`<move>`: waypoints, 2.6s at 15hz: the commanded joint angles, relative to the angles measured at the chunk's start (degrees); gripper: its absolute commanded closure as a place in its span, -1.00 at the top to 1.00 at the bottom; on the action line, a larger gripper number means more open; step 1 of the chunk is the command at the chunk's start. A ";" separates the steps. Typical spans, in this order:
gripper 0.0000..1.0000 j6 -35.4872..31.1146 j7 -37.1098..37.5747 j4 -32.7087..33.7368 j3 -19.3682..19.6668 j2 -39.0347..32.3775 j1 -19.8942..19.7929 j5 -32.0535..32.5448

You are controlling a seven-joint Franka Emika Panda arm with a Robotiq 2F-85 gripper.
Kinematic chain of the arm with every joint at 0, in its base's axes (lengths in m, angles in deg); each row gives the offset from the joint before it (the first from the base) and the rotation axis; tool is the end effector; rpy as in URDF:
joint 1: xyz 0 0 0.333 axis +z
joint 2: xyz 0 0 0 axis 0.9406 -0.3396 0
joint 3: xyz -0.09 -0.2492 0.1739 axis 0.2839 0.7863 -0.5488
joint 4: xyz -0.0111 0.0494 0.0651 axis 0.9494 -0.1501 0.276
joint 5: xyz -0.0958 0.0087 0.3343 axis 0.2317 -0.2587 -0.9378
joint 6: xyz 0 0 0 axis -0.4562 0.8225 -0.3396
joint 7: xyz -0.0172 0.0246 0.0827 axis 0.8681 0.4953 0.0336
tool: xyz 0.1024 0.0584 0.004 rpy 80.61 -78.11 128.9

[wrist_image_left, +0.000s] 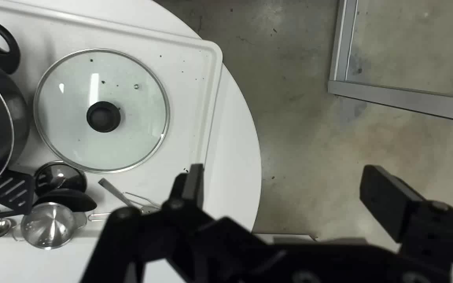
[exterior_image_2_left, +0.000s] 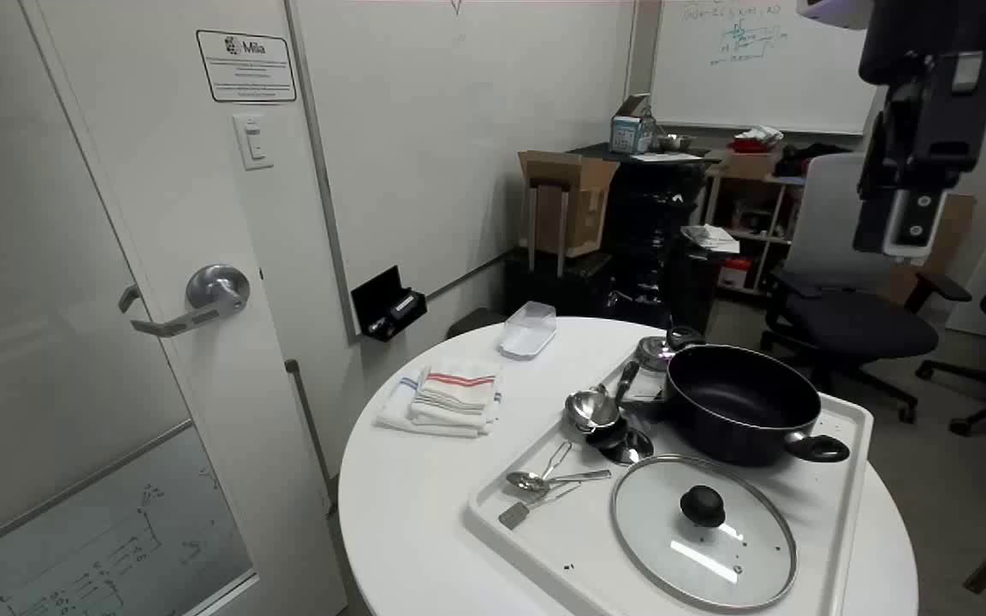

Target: Put the glass lid on the black pot

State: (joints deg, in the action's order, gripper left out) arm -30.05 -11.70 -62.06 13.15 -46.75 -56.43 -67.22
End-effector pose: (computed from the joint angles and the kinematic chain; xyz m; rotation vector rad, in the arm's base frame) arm 0.4118 0.1707 0.4427 -2.8707 -0.3698 0.1079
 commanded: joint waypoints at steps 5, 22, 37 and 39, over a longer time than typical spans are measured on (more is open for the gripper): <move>1.00 0.16 -0.12 0.21 -1.06 0.01 -1.10 -0.18; 1.00 0.16 -0.12 0.21 -1.06 0.01 -1.10 -0.18; 1.00 -15.52 1.90 -1.42 -0.94 -9.75 -3.97 2.80; 1.00 -19.38 2.96 -2.01 -0.81 -12.55 -4.51 4.55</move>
State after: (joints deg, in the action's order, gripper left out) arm -44.43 -11.16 -63.71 12.81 -55.77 -59.98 -65.43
